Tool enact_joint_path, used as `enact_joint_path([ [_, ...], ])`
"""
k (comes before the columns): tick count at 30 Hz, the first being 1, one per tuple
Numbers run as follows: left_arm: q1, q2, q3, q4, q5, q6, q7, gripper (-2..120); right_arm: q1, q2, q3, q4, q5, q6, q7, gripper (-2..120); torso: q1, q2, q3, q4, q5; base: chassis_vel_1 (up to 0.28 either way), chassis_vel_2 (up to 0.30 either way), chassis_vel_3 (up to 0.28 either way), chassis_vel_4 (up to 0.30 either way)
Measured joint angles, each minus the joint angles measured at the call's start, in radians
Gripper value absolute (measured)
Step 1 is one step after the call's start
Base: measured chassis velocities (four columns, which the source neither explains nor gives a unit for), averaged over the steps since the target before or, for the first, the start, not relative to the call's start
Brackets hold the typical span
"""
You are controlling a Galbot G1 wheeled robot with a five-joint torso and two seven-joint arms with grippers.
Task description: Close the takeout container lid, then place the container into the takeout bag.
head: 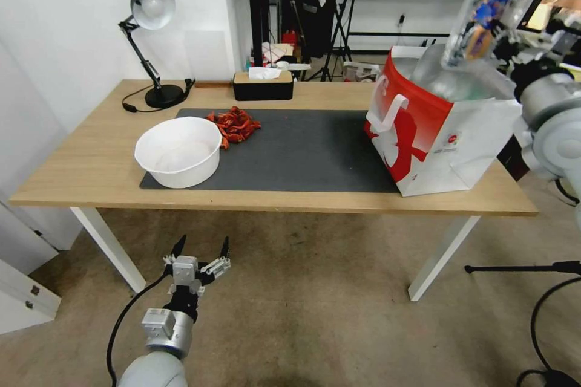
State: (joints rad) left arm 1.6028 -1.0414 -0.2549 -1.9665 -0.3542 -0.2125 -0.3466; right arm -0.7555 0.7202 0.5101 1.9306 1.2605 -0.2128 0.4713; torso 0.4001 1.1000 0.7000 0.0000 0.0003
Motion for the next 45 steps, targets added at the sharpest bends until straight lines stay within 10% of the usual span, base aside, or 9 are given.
enact_joint_path([
  [22, -0.001, 0.021, -0.01, -0.022, -0.001, 0.006, -0.001, 100, -0.086, 0.027, 0.025, 0.019, 0.059, -0.042, 0.008, 65, 0.0, 0.0, 0.0, 0.0, -0.0003, 0.0, 0.0, 0.0, 0.0],
  [33, -0.006, 0.015, -0.019, -0.009, -0.008, -0.043, 0.039, 100, -0.234, -0.007, 0.038, 0.17, -0.148, 0.13, -0.176, 106, 0.0, 0.0, 0.0, 0.0, -0.0003, 0.0, 0.0, 0.0, 0.0],
  [45, 0.007, -0.003, -0.061, 0.013, 0.023, -0.108, 0.111, 100, -0.574, 0.1, 0.13, 0.311, -0.335, 0.219, -0.355, 114, 0.0, 0.0, 0.0, 0.0005, -0.0003, 0.0, 0.0, 0.0, 0.0],
])
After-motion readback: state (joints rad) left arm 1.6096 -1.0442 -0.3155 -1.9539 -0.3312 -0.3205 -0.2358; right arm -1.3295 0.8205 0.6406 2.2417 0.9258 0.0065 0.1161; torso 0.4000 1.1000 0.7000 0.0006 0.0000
